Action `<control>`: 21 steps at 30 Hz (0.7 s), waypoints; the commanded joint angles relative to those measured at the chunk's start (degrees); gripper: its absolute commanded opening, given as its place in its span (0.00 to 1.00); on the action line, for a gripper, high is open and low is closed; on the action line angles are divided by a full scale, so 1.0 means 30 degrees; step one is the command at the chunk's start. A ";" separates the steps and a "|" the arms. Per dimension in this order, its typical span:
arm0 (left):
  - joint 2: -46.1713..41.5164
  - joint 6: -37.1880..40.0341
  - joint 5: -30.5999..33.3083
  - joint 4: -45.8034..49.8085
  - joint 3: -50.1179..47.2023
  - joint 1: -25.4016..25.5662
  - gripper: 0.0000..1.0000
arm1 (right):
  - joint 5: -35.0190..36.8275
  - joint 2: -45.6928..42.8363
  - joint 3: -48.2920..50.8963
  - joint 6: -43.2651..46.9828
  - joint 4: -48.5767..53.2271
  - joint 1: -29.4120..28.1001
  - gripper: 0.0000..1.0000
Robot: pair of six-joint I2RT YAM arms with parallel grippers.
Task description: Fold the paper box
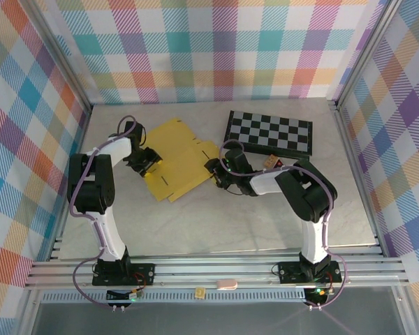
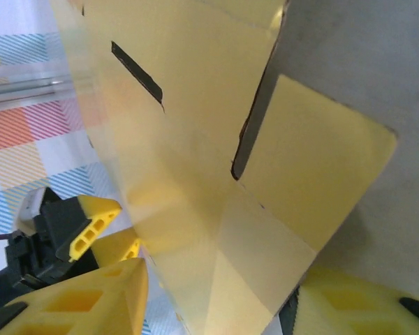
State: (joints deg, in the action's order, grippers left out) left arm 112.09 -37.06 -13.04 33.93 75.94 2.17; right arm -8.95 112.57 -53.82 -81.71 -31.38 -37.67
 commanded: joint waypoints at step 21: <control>-0.6918 0.0587 0.7989 0.3554 0.4937 0.4833 0.74 | 0.2426 -0.3606 -0.4057 -0.2339 0.4045 -0.0334 0.00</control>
State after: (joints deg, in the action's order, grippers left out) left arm 96.53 -37.50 2.13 41.87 85.08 12.03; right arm -4.95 106.94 -61.19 -86.24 -26.72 -38.57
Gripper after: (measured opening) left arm 0.741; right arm 0.042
